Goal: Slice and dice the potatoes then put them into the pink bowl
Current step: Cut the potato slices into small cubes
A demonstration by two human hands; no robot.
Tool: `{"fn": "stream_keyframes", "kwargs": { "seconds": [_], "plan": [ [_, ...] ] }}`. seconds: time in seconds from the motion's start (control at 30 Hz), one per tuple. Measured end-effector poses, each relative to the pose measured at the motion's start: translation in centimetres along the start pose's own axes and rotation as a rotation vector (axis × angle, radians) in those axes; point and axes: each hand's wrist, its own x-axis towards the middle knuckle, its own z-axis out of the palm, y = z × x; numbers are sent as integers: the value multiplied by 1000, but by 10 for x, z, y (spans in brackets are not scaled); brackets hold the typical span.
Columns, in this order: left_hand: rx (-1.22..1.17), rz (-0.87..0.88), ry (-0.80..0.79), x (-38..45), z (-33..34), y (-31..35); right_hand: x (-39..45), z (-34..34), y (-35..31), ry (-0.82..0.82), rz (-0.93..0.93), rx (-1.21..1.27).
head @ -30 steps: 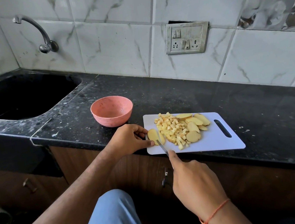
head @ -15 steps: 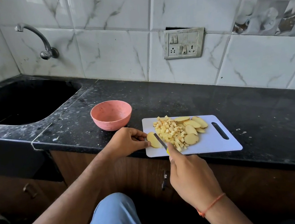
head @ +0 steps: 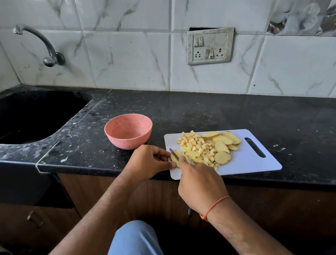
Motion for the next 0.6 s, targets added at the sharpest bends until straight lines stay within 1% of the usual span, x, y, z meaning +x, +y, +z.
{"fn": "stream_keyframes", "kwargs": {
  "seconds": [0.17, 0.3, 0.53, 0.6],
  "plan": [
    [15, -5, 13, 0, 1, 1, -2, -2, -1, -31, -12, -69],
    [14, -7, 26, 0, 2, 1, -20, -5, 4, -54, -20, -94],
    [36, -22, 23, 0, 2, 2, -64, -14, 19, -93, 2, -47],
    [36, -29, 25, -1, 2, 3, -72, -17, 25, -80, 12, -10]
  ]
}}
